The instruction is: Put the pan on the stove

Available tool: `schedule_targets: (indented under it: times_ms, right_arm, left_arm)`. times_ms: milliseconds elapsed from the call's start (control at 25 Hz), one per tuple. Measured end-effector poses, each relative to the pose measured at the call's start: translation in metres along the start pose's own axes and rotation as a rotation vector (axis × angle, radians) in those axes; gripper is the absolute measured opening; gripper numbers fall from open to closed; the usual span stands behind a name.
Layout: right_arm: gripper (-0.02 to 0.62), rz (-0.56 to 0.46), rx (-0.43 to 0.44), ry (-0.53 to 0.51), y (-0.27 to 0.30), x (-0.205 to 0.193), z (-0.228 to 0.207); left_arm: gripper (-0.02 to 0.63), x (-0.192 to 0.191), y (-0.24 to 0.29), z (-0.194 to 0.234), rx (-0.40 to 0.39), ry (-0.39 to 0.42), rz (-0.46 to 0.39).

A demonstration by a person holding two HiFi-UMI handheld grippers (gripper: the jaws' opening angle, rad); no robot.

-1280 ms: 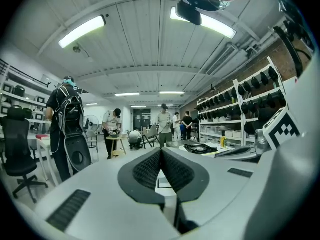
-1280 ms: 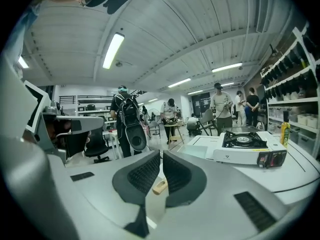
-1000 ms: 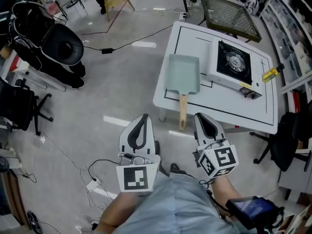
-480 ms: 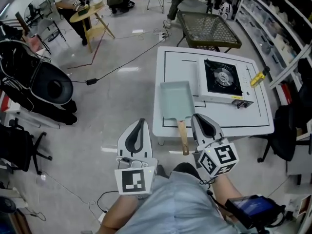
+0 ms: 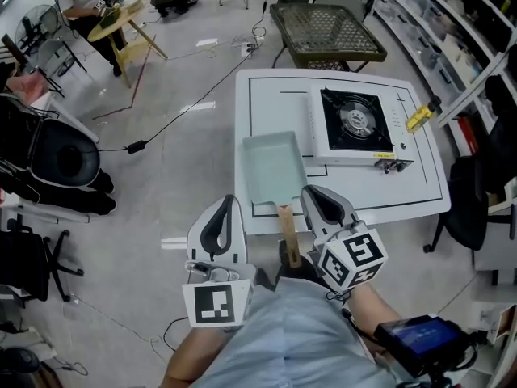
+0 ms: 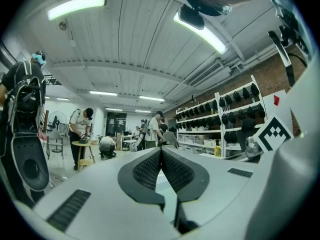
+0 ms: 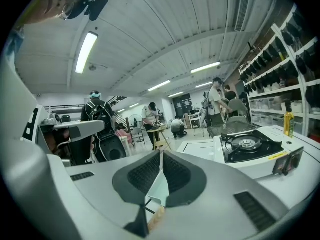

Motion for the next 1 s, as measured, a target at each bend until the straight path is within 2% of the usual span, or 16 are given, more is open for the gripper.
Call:
schedule_targets:
  times_ms: [160, 320, 600, 760, 880, 920, 1000]
  right_arm:
    - [0.051, 0.07, 0.026, 0.048, 0.016, -0.019, -0.014]
    - [0.051, 0.168, 0.037, 0.107, 0.028, -0.057, -0.028]
    - [0.051, 0.295, 0.013, 0.191, 0.026, -0.12, -0.044]
    - [0.051, 0.31, 0.019, 0.237, 0.022, -0.13, -0.044]
    - [0.052, 0.32, 0.084, 0.313, 0.019, -0.131, -0.041]
    - [0.067, 0.326, 0.116, 0.347, 0.018, -0.13, -0.039]
    - [0.196, 0.344, 0.188, 0.425, 0.017, -0.13, -0.033]
  left_arm:
    - [0.018, -0.017, 0.022, -0.001, 0.004, -0.014, 0.069]
    - [0.018, -0.05, 0.037, 0.001, 0.019, -0.041, 0.164]
    - [0.018, -0.101, 0.043, 0.004, 0.029, -0.07, 0.291]
    - [0.018, -0.111, 0.044, 0.001, 0.015, -0.093, 0.316]
    - [0.018, -0.111, 0.048, 0.0, 0.001, -0.072, 0.314]
    - [0.018, -0.11, 0.05, -0.001, -0.004, -0.062, 0.31]
    - [0.018, -0.108, 0.054, -0.002, -0.012, -0.055, 0.307]
Point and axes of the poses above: the fingertips, and each gripper's own axes: y forward along the fingers, z to its left, x out of its top, the point moved 4 cm from there along -y, backward along the fingers, and after that the axes turned 2 degrees about -y, right-handed, at the moved point
